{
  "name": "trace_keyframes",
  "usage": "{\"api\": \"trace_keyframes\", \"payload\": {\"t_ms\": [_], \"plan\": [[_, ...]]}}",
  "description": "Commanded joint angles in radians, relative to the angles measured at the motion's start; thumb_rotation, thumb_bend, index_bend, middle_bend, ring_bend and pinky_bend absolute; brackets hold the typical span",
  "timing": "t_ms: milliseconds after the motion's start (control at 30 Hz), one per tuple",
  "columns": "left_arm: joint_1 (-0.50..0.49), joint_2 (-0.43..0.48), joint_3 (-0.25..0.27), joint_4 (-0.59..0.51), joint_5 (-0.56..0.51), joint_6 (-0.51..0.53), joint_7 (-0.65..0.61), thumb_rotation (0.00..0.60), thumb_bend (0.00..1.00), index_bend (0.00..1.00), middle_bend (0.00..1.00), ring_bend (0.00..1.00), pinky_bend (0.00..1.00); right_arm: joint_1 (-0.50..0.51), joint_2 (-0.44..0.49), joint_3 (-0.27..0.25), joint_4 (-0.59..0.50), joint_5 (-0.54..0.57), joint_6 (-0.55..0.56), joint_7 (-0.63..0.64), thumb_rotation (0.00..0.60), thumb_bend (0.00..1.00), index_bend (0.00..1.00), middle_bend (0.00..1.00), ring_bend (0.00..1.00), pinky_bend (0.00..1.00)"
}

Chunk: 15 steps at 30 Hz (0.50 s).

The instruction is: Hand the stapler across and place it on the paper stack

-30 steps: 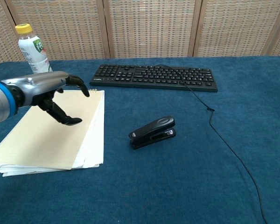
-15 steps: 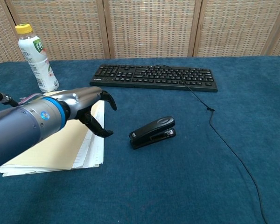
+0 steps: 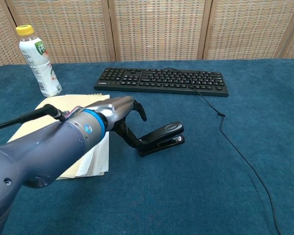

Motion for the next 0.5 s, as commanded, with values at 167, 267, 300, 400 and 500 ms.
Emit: {"api": "trace_keyframes", "payload": {"t_ms": [167, 267, 300, 400, 500], "plan": [[-0.032, -0.051, -0.016, 0.066, -0.018, -0.011, 0.002, 0.6, 0.3, 0.27, 0.07, 0.07, 0.13, -0.004, 0.006, 0.007, 0.001, 0.002, -0.007, 0.011, 0.6, 0.13, 0.06, 0.0, 0.0, 0.0], [-0.042, -0.069, -0.023, 0.093, -0.021, -0.019, -0.002, 0.6, 0.3, 0.27, 0.07, 0.07, 0.13, -0.006, 0.009, 0.01, 0.0, 0.002, -0.01, 0.02, 0.6, 0.13, 0.06, 0.0, 0.0, 0.0], [-0.044, -0.073, -0.025, 0.1, -0.021, -0.021, -0.003, 0.6, 0.3, 0.27, 0.08, 0.07, 0.13, -0.006, 0.01, 0.011, -0.001, 0.002, -0.011, 0.022, 0.6, 0.13, 0.06, 0.0, 0.0, 0.0], [-0.054, -0.09, -0.032, 0.127, -0.025, -0.03, -0.005, 0.6, 0.3, 0.27, 0.08, 0.07, 0.13, -0.008, 0.012, 0.012, -0.002, 0.0, -0.012, 0.029, 0.6, 0.13, 0.06, 0.0, 0.0, 0.0], [-0.067, -0.111, -0.039, 0.158, -0.031, -0.041, -0.005, 0.6, 0.3, 0.29, 0.08, 0.07, 0.14, -0.01, 0.015, 0.014, -0.002, -0.002, -0.012, 0.034, 0.6, 0.13, 0.06, 0.0, 0.0, 0.0]]}}
